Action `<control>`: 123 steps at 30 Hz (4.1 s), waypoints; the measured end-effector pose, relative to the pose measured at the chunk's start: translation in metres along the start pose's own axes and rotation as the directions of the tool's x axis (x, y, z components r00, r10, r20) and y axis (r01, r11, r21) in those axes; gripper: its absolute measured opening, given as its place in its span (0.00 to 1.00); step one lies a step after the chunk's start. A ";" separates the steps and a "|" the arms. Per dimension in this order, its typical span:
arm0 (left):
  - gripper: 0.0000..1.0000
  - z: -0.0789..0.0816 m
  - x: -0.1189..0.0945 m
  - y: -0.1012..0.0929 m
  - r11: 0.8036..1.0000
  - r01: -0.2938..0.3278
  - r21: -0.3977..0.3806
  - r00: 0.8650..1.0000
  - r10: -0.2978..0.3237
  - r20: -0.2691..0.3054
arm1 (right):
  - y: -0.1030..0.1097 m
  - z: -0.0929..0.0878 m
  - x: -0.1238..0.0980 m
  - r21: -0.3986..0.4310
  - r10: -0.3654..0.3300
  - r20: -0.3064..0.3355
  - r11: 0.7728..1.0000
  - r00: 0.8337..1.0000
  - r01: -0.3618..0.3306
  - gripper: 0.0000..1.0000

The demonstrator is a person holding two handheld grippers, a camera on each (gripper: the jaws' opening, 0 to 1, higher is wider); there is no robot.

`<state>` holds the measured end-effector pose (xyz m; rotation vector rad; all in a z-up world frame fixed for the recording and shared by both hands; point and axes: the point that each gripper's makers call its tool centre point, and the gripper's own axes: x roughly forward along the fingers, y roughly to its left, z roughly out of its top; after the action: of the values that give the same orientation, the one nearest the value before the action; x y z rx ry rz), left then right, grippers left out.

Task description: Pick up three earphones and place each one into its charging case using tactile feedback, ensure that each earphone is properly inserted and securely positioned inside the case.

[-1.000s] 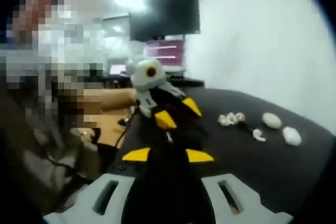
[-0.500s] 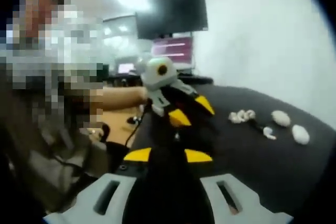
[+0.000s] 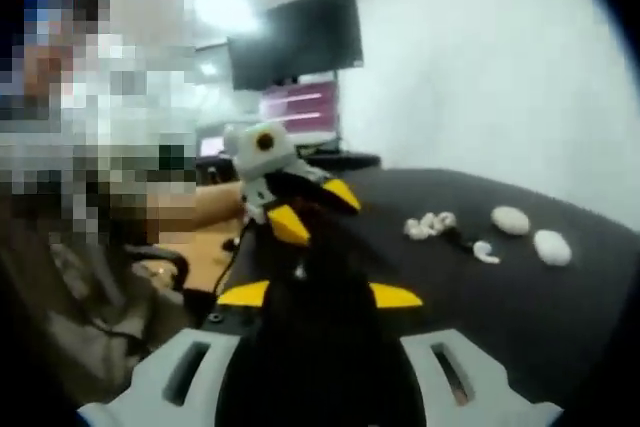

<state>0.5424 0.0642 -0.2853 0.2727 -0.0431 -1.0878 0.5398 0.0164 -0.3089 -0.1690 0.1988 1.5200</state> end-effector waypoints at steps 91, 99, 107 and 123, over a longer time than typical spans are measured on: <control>0.28 -0.018 0.006 0.008 0.963 0.016 -0.270 0.996 -0.039 -0.081 | -0.004 0.010 0.031 -0.415 -0.016 0.011 0.910 1.000 0.020 0.36; 0.29 -0.022 0.009 0.009 0.953 0.008 -0.301 0.994 -0.040 -0.101 | -0.002 0.011 0.030 -0.491 -0.056 0.036 0.868 0.998 0.067 0.36; 0.22 -0.021 0.013 0.010 0.914 0.024 -0.406 0.992 -0.073 -0.105 | 0.000 0.015 0.031 -0.596 -0.094 0.072 0.794 0.993 0.119 0.36; 0.19 -0.021 0.022 -0.004 0.812 0.205 -0.547 0.938 -0.323 -0.129 | -0.001 0.018 0.031 -0.658 -0.087 0.093 0.742 0.992 0.127 0.36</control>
<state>0.5527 0.0476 -0.3089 -0.1091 0.5024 -1.2978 0.5422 0.0510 -0.2984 -0.6983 -0.4132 1.4200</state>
